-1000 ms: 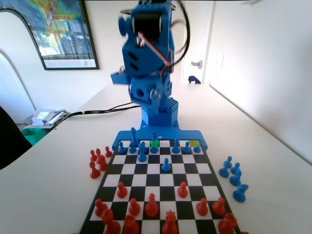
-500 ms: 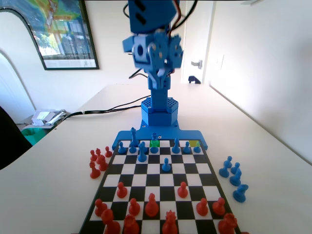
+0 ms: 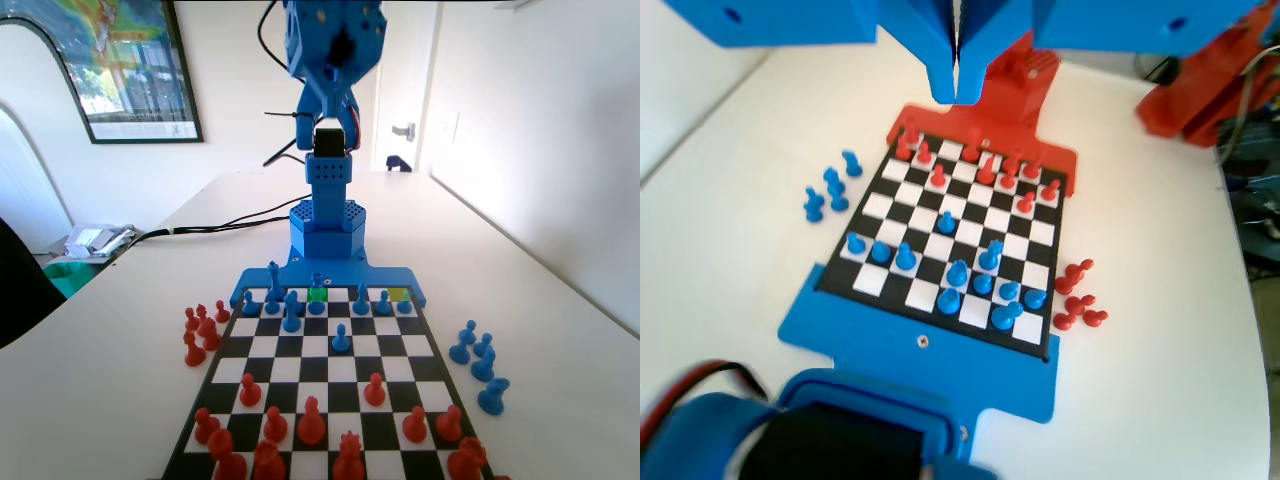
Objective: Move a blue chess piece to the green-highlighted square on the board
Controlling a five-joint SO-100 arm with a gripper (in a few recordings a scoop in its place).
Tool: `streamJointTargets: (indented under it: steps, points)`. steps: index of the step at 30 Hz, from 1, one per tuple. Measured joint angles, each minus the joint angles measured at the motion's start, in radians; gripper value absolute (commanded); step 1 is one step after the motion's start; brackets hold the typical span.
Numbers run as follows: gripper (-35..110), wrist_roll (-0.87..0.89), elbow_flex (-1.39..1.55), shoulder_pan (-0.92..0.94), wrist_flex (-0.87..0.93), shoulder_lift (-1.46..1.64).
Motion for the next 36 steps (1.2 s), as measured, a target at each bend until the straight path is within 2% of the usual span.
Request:
streamJointTargets:
  steps: [7,18,36]
  points:
    - [1,0.083,0.018,-0.025,-0.005,0.199]
    - [1,0.109,0.282,-0.034,-0.178,0.453]
    - [1,0.109,0.321,0.008,-0.209,0.551]
